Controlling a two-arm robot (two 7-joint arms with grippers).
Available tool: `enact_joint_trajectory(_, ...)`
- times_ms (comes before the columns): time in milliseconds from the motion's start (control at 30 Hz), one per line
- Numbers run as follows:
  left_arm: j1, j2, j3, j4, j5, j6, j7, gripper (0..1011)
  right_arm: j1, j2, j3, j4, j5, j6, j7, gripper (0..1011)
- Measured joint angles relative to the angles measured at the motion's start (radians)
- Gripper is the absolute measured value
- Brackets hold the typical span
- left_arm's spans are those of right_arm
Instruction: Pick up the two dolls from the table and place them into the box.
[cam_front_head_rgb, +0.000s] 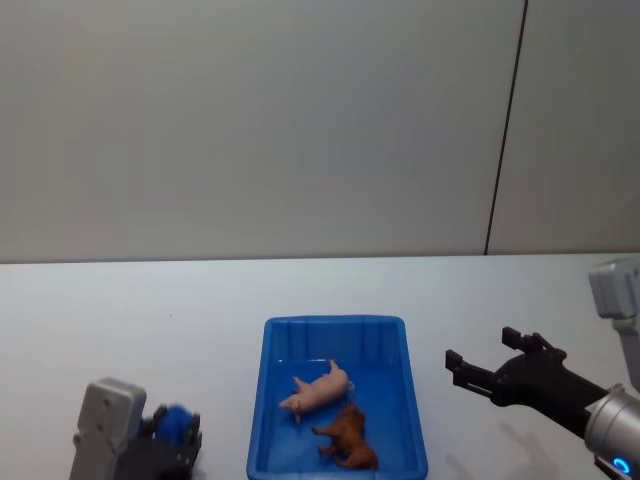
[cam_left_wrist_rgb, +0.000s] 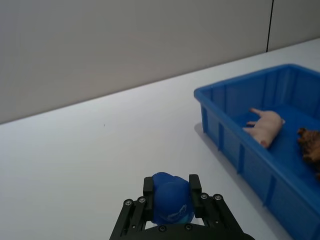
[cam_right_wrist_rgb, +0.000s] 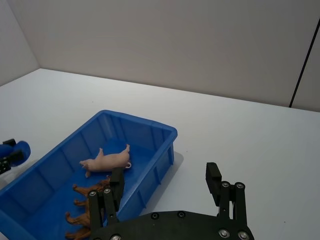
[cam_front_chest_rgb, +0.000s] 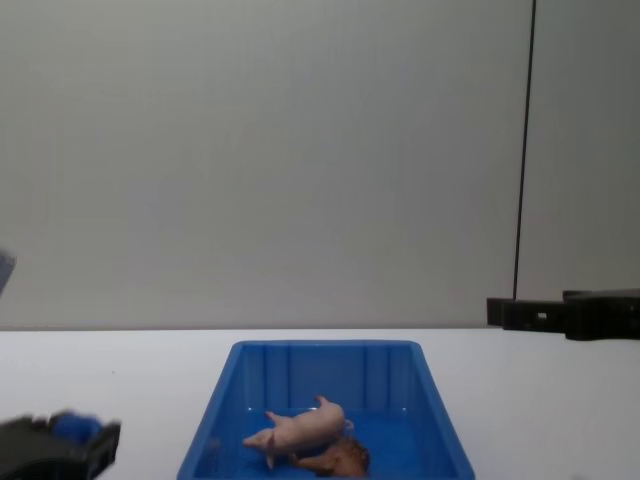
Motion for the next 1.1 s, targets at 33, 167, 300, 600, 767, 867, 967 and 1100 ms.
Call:
enact_joint_trajectory(33,-0.004,-0.002,-0.001,-0.002,0.004,-0.002,-0.003,423,0.000,0.000,0.000,0.000,0.000,0.000,0.000,1001)
enact_joint_trajectory(167,-0.030,-0.013,-0.005,-0.010,0.026,-0.014,-0.022,393,0.000,0.000,0.000,0.000,0.000,0.000,0.000,1001)
enact_joint_trajectory(300,-0.066,-0.037,-0.005,-0.013,0.052,-0.029,-0.051,365,0.000,0.000,0.000,0.000,0.000,0.000,0.000,1001)
enact_joint_trajectory(600,-0.130,-0.092,0.012,-0.003,0.092,-0.059,-0.127,314,0.000,0.000,0.000,0.000,0.000,0.000,0.000,1001)
enact_joint_trajectory(767,-0.167,-0.133,0.030,0.015,0.109,-0.078,-0.184,431,0.000,0.000,0.000,0.000,0.000,0.000,0.000,1001)
enact_joint_trajectory(867,-0.182,-0.150,0.038,0.024,0.114,-0.086,-0.207,566,0.000,0.000,0.000,0.000,0.000,0.000,0.000,1001)
enact_joint_trajectory(967,-0.200,-0.175,0.053,0.038,0.119,-0.099,-0.247,640,0.000,0.000,0.000,0.000,0.000,0.000,0.000,1001)
enact_joint_trajectory(1100,-0.211,-0.194,0.065,0.046,0.122,-0.111,-0.277,808,0.000,0.000,0.000,0.000,0.000,0.000,0.000,1001)
